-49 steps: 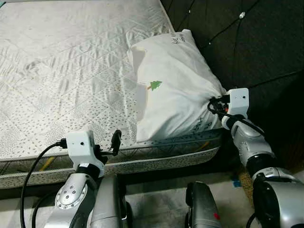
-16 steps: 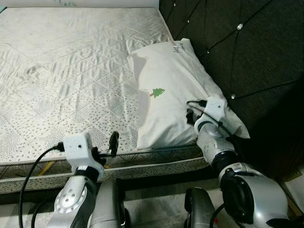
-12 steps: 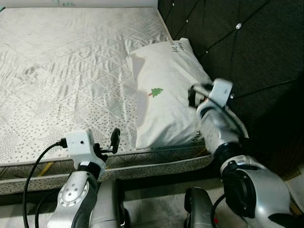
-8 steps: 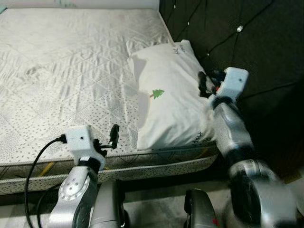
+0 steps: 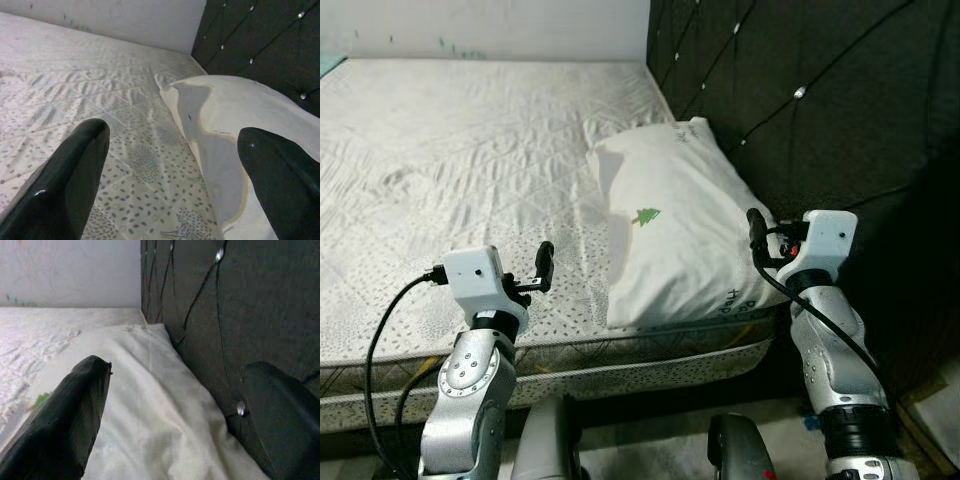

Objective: Clean up the room

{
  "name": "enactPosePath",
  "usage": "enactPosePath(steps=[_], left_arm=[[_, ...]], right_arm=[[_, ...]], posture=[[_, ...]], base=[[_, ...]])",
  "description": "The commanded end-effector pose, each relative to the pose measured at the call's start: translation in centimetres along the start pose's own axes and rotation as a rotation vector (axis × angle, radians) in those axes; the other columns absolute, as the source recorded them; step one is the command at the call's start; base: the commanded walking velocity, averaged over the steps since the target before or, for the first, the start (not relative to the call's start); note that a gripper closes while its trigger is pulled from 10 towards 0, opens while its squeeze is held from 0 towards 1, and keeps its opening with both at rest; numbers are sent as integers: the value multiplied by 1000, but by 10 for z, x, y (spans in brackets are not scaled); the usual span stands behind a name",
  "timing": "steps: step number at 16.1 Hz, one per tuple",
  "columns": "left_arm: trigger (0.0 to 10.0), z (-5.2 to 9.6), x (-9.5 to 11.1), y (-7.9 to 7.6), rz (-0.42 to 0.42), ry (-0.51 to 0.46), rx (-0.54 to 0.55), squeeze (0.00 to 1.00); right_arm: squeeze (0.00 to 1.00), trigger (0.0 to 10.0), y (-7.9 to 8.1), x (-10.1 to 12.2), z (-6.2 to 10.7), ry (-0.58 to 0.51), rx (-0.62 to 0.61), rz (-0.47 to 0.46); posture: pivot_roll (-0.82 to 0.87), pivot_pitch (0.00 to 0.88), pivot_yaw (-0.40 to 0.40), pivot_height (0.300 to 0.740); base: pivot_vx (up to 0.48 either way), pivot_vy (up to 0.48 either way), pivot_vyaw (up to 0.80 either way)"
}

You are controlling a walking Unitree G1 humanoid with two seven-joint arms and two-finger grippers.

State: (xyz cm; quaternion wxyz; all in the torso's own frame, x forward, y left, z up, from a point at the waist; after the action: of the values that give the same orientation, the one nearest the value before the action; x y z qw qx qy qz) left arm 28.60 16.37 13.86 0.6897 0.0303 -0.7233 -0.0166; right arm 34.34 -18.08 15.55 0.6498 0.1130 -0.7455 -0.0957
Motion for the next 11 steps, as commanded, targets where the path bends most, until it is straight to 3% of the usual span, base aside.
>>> enactPosePath(steps=[1,3,5,8,11], left_arm=[[10000,-4,2,-3,2,-16,-3,0],[10000,-7,1,-5,13,-18,-8,0],[10000,-8,4,-3,25,-36,12,0],[10000,-11,4,-2,18,-45,22,0],[10000,-13,1,0,9,-46,20,0]], right_arm=[[0,10000,9,13,-6,-30,35,-29],[0,10000,17,19,-13,-45,68,-46],[0,10000,36,34,-20,-80,138,-91],[0,10000,45,38,-24,-79,169,-102],[0,10000,41,34,-21,-73,158,-100]], posture=[[-13,0,-14,590],[-12,0,-20,594],[-8,0,-32,617],[-15,0,-34,641],[-21,0,-13,669]], base=[[0,0,0],[0,0,0],[0,0,0],[0,0,0],[0,0,0]])
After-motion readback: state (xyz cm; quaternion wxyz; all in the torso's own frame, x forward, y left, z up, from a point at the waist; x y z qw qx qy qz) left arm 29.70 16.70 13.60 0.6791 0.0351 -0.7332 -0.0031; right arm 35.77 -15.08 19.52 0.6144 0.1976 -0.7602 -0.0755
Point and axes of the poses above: a point about 5 cm out from each wrist's last joint towards the gripper, its own z axis pointing back from the gripper into the wrist, its own x axis along the axis of the wrist's last joint, y = z × x, the point moved 1 cm from there along -z, pointing out of the wrist towards the gripper, and after that the axes turned 15 degrees about -z, right-handed, at the moved point
